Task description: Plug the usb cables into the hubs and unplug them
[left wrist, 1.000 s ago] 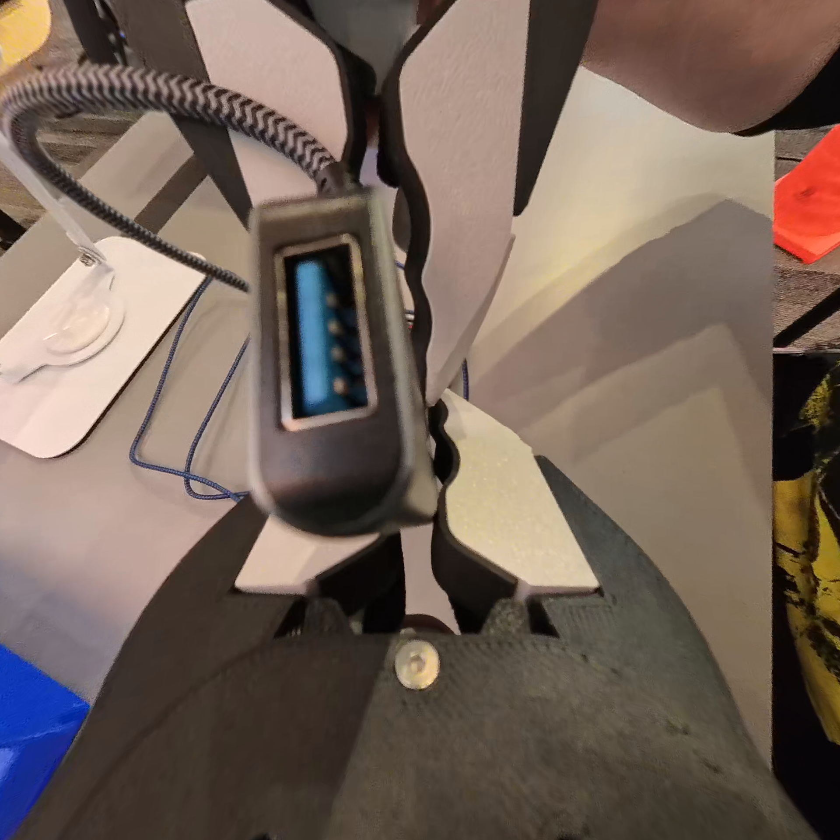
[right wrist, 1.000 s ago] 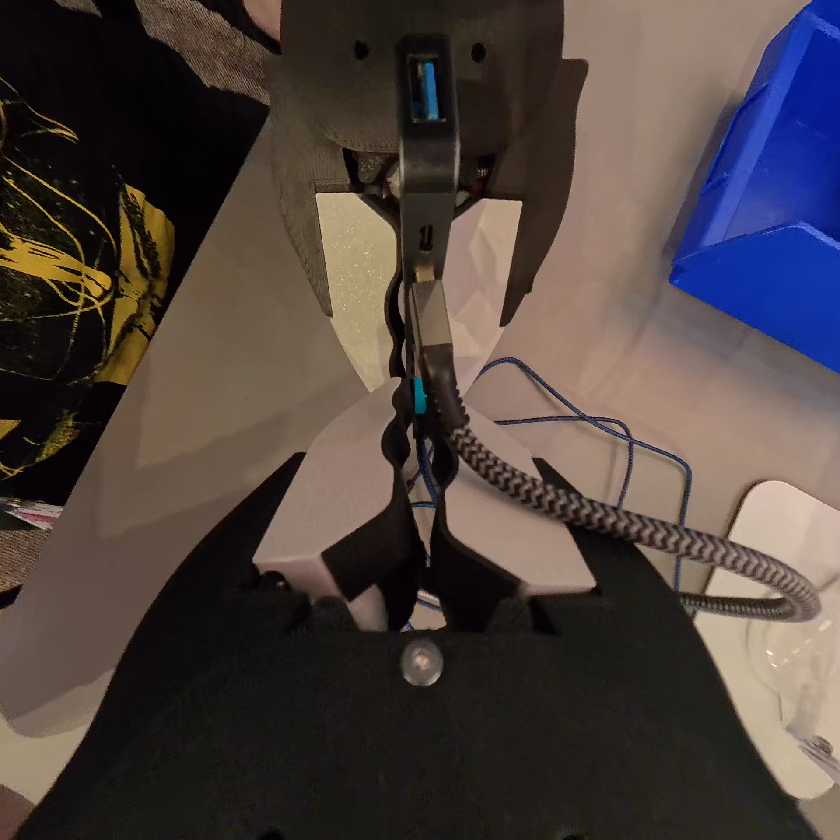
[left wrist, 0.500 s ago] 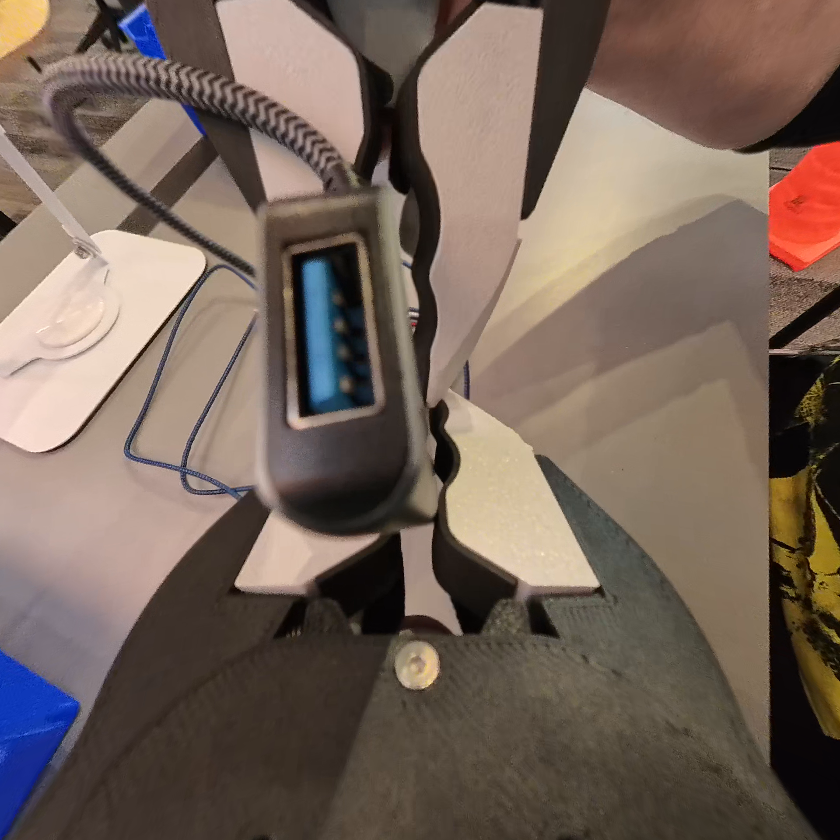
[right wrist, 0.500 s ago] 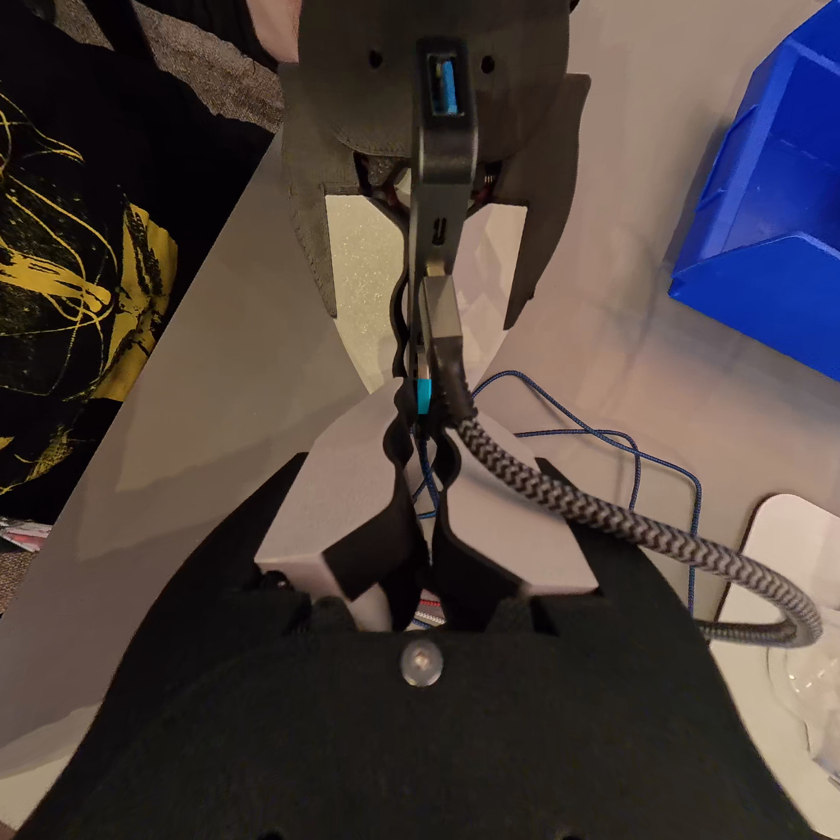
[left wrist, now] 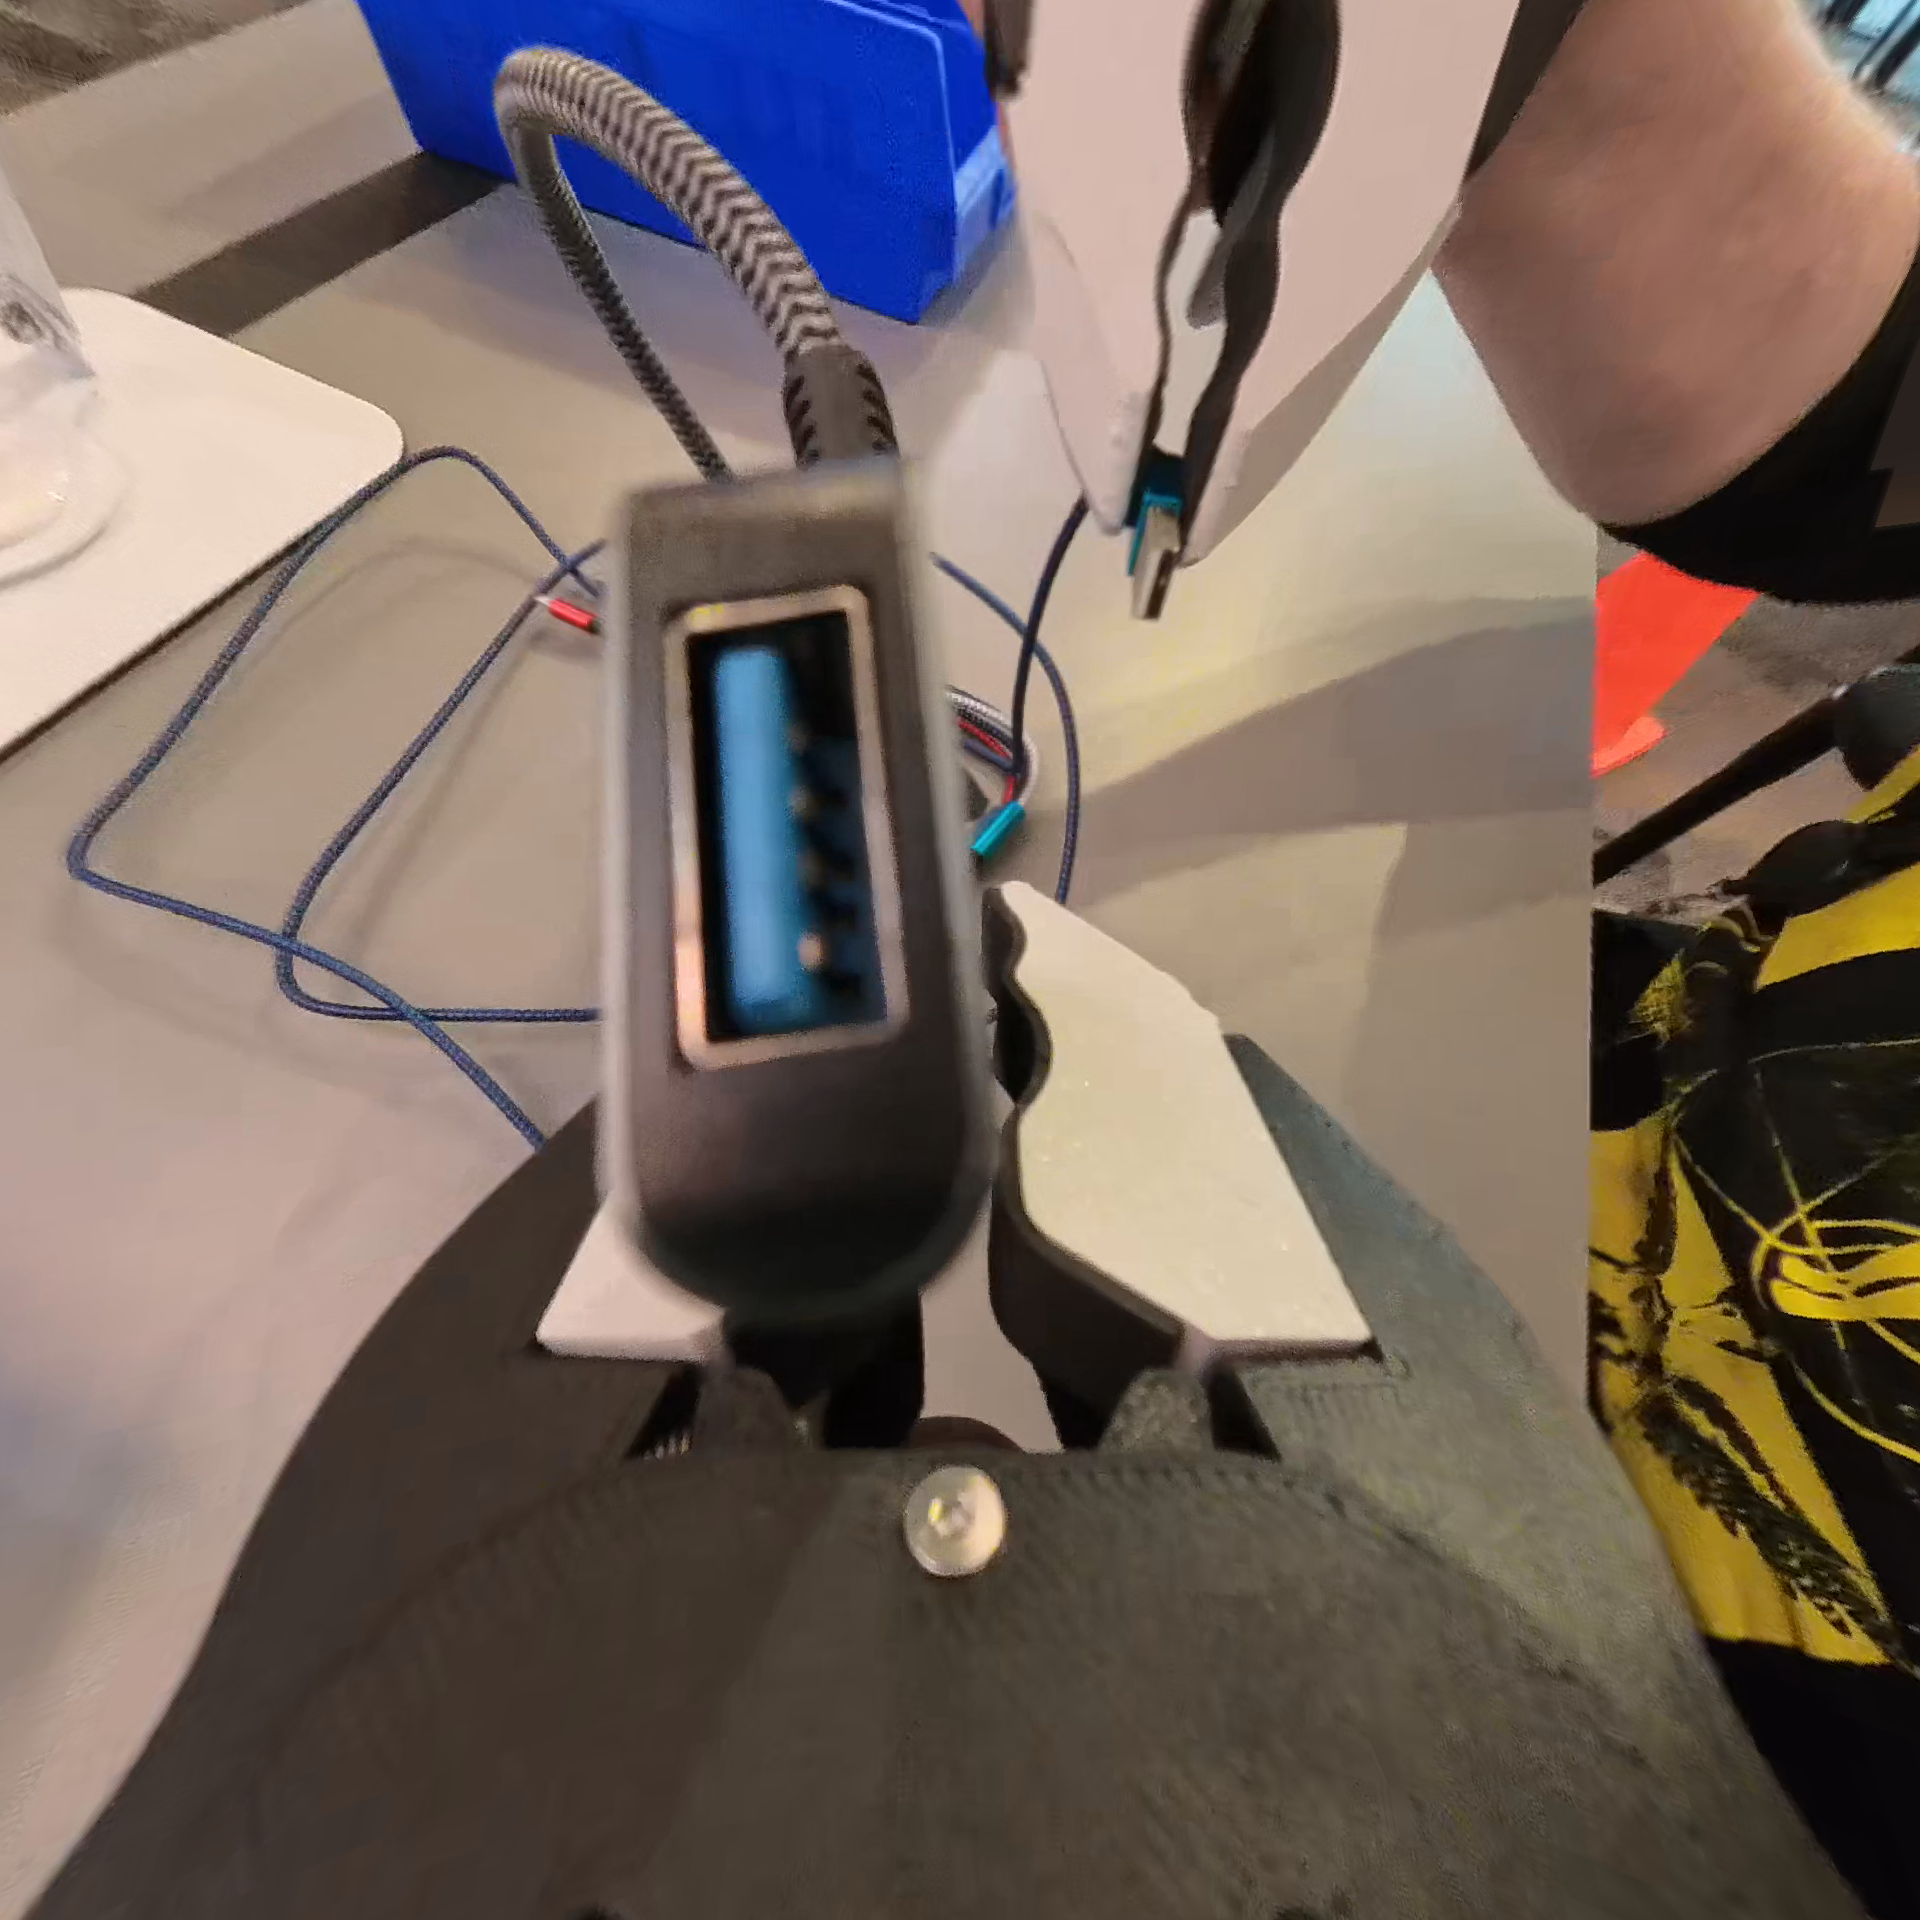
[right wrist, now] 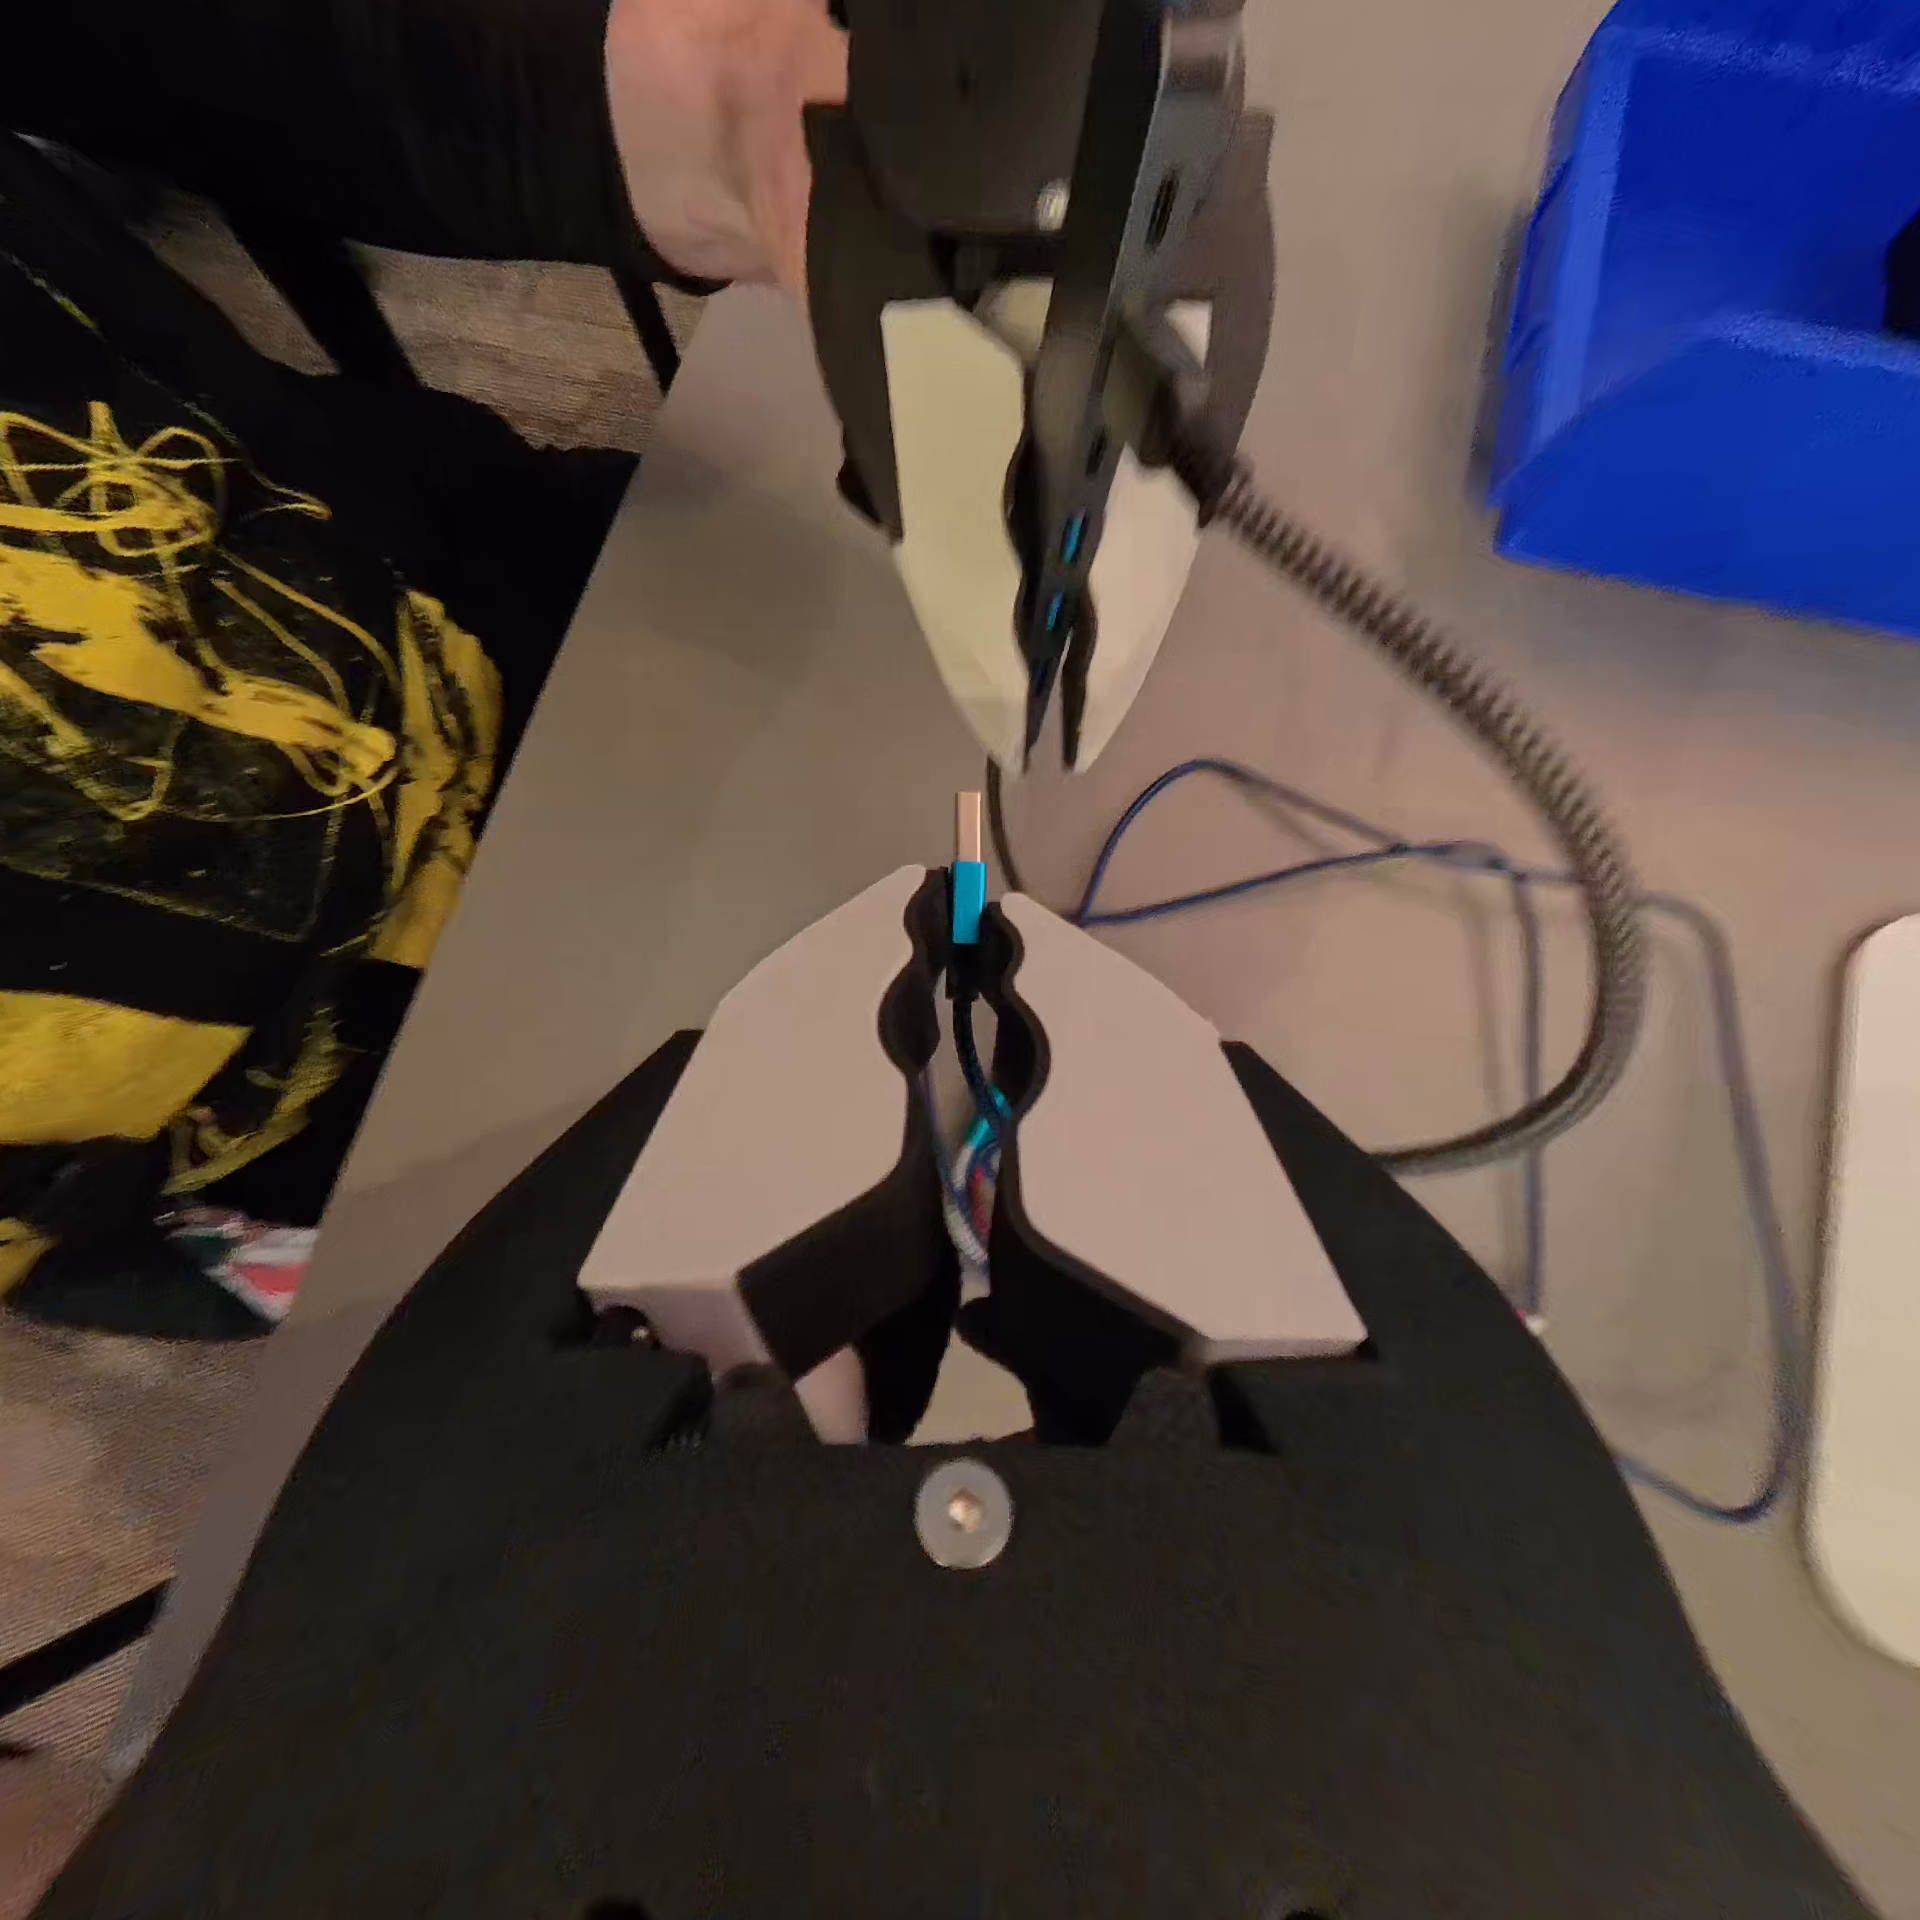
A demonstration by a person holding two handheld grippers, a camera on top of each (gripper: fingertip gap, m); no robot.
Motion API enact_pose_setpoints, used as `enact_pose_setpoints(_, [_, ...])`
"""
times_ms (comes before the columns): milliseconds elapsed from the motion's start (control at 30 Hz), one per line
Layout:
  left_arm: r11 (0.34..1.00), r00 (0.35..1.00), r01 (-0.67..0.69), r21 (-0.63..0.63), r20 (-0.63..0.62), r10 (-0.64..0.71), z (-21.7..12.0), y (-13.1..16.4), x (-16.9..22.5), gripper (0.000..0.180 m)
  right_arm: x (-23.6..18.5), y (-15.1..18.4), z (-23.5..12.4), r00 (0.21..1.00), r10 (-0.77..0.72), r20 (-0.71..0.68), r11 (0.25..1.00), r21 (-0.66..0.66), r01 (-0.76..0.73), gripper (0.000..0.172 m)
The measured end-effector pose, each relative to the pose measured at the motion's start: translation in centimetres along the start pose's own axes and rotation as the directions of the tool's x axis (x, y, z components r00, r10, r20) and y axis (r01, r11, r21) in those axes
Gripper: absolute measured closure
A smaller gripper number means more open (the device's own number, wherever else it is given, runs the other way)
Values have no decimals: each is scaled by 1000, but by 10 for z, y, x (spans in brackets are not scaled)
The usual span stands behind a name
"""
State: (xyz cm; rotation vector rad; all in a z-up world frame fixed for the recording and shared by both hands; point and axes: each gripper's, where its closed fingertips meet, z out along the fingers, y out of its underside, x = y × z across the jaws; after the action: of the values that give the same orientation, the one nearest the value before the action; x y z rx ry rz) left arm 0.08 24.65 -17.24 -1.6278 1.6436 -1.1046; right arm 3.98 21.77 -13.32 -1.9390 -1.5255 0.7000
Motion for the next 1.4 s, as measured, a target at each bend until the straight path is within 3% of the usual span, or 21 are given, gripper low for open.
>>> enact_pose_setpoints(167, [991,991,126,31,-53,-125,2,6,-6,171,-12,32,-9,993,111,39,991,75,-114,166])
enact_pose_setpoints(367, [972,958,236,3,-165,-233,15,14,2,171,-6,95,4,974,221,-51,973,-60,-224,166])
enact_pose_setpoints(533, [971,956,238,-35,-168,-240,24,17,5,171,1,143,28,961,224,-163,934,-245,-260,164])
enact_pose_setpoints(633, [972,957,235,-25,-167,-236,26,12,5,171,5,133,22,955,220,-199,945,-199,-259,124])
enact_pose_setpoints(767, [980,969,190,-59,-151,-197,32,6,3,171,12,69,0,959,173,-226,985,15,-175,122])
enact_pose_setpoints(867, [985,981,121,-123,-139,-137,42,3,6,171,31,15,-12,948,204,-244,963,226,-149,118])
enact_pose_setpoints(1000, [979,989,43,-198,-133,-70,53,3,9,171,50,-23,-15,947,105,-302,960,279,-18,107])
enact_pose_setpoints(1133, [968,992,-4,-249,-122,-27,64,3,9,170,53,-38,-12,958,41,-284,969,244,30,117])
enact_pose_setpoints(1233, [956,994,-34,-293,-109,2,72,4,6,173,48,-15,10,990,52,-133,997,71,-43,129])
enact_pose_setpoints(1267, [952,995,-42,-304,-103,11,73,6,4,172,44,-13,15,996,65,-61,996,64,-61,131])
enact_pose_setpoints(1333, [954,993,-45,-295,-117,11,74,5,4,169,35,-13,18,996,78,44,993,86,-81,159])
enact_pose_setpoints(1400, [944,992,-79,-319,-119,42,74,8,4,167,33,-12,17,993,84,86,991,95,-92,161])
